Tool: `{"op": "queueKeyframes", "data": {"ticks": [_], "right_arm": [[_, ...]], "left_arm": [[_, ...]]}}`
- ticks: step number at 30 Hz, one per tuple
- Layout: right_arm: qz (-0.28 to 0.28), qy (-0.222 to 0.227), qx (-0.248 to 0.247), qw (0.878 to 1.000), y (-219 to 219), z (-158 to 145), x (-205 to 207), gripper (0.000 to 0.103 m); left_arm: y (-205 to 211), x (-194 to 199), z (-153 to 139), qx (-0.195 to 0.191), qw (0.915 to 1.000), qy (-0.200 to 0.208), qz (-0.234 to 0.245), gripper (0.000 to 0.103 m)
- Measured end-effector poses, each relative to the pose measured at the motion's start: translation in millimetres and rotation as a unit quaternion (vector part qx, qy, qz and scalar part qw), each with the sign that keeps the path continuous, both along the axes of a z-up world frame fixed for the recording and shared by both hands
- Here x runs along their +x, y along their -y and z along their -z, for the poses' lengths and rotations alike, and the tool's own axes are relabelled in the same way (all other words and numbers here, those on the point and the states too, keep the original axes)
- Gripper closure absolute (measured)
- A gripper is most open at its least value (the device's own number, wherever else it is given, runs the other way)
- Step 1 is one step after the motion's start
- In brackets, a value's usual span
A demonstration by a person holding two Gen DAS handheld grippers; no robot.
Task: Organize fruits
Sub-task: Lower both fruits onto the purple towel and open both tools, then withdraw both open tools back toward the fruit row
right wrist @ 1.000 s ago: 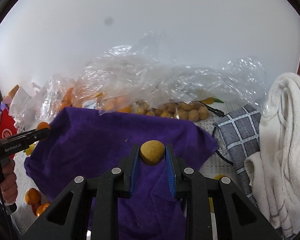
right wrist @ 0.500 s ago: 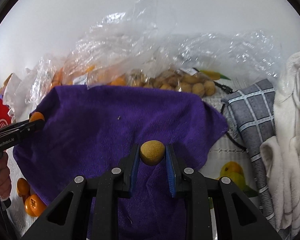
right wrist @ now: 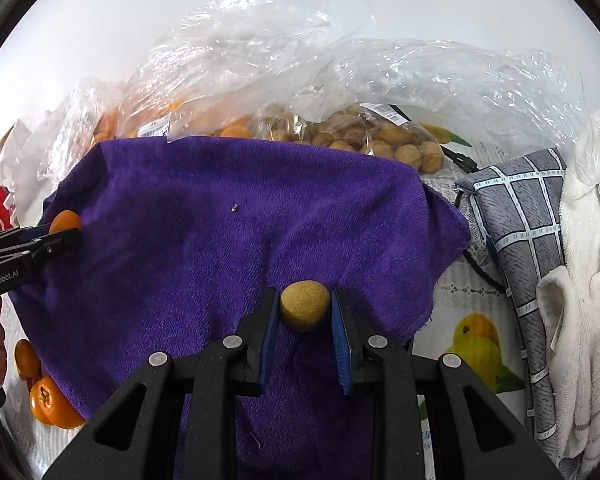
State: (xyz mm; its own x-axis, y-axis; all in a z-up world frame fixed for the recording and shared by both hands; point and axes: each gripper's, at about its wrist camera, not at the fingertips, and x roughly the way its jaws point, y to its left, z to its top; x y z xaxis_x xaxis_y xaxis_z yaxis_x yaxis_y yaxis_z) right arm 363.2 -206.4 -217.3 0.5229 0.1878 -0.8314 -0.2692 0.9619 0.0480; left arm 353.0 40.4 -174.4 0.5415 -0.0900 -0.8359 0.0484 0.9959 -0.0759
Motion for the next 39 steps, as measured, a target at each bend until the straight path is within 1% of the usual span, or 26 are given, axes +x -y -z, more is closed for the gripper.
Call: {"op": "queueKeyframes", "data": {"ticks": [2, 5, 11, 13, 16, 17, 18, 20, 24, 27, 31, 33, 36, 37, 39], "right_arm": [[-0.002, 0.000, -0.003, 1.000, -2, 0, 0, 0.077], [-0.005, 0.001, -0.006, 1.000, -5, 0, 0, 0.073], [-0.008, 0.005, -0.013, 1.000, -6, -1, -2, 0.055], [-0.007, 0.008, -0.007, 1.000, -6, -3, -2, 0.046], [-0.004, 0.014, 0.001, 1.000, -2, -8, -4, 0.039], [-0.001, 0.016, 0.003, 1.000, -1, -10, -4, 0.038], [0.002, 0.018, 0.003, 1.000, -1, -11, -4, 0.034], [0.010, 0.023, 0.005, 1.000, 1, -15, -4, 0.033], [0.024, 0.030, 0.015, 0.999, 5, -22, -7, 0.033], [0.030, 0.038, 0.016, 0.999, 5, -32, -11, 0.033], [0.048, 0.072, 0.005, 0.996, 6, -57, -23, 0.033], [0.056, 0.089, -0.001, 0.994, 7, -69, -34, 0.033], [0.066, 0.114, -0.034, 0.991, 9, -87, -57, 0.033], [0.068, 0.120, -0.041, 0.990, 10, -92, -64, 0.033], [0.069, 0.126, -0.042, 0.989, 13, -101, -79, 0.033]], "left_arm": [[3, 1, 2, 0.004, 1.0000, -0.004, 0.002, 0.066], [13, 6, 8, 0.008, 0.9999, -0.007, 0.003, 0.066], [20, 5, 10, 0.019, 0.9998, -0.005, 0.006, 0.065], [18, 4, 10, 0.019, 0.9998, -0.005, 0.006, 0.065], [17, 3, 10, 0.018, 0.9998, -0.006, 0.007, 0.065], [16, 3, 10, 0.018, 0.9998, -0.007, 0.007, 0.064], [17, 4, 10, 0.015, 0.9998, -0.010, 0.007, 0.059], [17, 2, 7, 0.011, 0.9999, -0.008, 0.009, 0.050], [20, -3, -4, 0.013, 0.9997, 0.010, 0.019, 0.045], [22, -6, -14, 0.015, 0.9995, 0.023, 0.018, 0.043], [18, -14, -36, 0.007, 0.9986, 0.052, 0.006, 0.043], [13, -20, -48, 0.004, 0.9979, 0.065, 0.002, 0.043], [9, -33, -71, -0.005, 0.9954, 0.096, -0.004, 0.043], [8, -40, -80, -0.004, 0.9939, 0.110, -0.009, 0.043], [5, -52, -90, 0.004, 0.9924, 0.122, -0.018, 0.043]]}}
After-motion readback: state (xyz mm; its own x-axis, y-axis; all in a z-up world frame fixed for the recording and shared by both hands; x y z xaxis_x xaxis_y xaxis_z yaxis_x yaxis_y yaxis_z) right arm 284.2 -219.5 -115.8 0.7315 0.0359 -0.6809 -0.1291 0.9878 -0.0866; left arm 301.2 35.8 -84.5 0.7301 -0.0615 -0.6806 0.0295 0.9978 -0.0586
